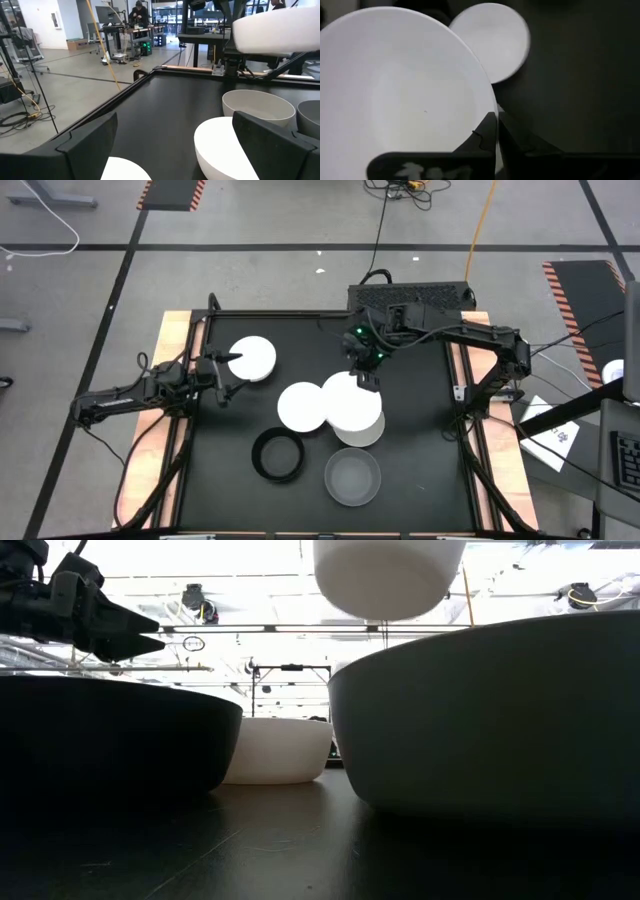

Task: Nest bowls inside each other
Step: Stack the top right white bowl into the gray bowl

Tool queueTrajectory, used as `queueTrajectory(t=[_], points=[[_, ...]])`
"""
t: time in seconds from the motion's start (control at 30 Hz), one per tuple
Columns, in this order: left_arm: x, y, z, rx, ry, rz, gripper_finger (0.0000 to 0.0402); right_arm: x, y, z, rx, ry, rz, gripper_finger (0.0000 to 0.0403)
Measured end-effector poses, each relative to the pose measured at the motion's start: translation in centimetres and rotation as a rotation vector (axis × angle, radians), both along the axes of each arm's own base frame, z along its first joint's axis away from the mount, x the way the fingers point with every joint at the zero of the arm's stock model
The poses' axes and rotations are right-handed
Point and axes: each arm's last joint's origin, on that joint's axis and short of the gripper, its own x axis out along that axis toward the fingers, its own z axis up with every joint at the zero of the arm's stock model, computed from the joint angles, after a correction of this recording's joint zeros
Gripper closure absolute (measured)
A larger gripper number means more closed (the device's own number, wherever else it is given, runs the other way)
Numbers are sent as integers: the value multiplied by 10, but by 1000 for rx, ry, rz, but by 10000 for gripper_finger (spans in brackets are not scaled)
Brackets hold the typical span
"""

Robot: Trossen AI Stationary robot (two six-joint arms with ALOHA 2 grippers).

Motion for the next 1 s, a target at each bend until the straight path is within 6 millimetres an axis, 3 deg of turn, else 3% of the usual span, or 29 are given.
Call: queueTrajectory(t=[0.3, 0.5, 1.0], points=[[0, 0, 0, 0, 0, 0, 2, -1, 0, -1, -6, 14, -7, 403], [0, 0, 0, 0, 0, 0, 2, -8, 0, -5, -61, 121, -91, 403], [0, 0, 0, -4, -2, 0, 2, -8, 17, -50, -130, 266, -153, 403]])
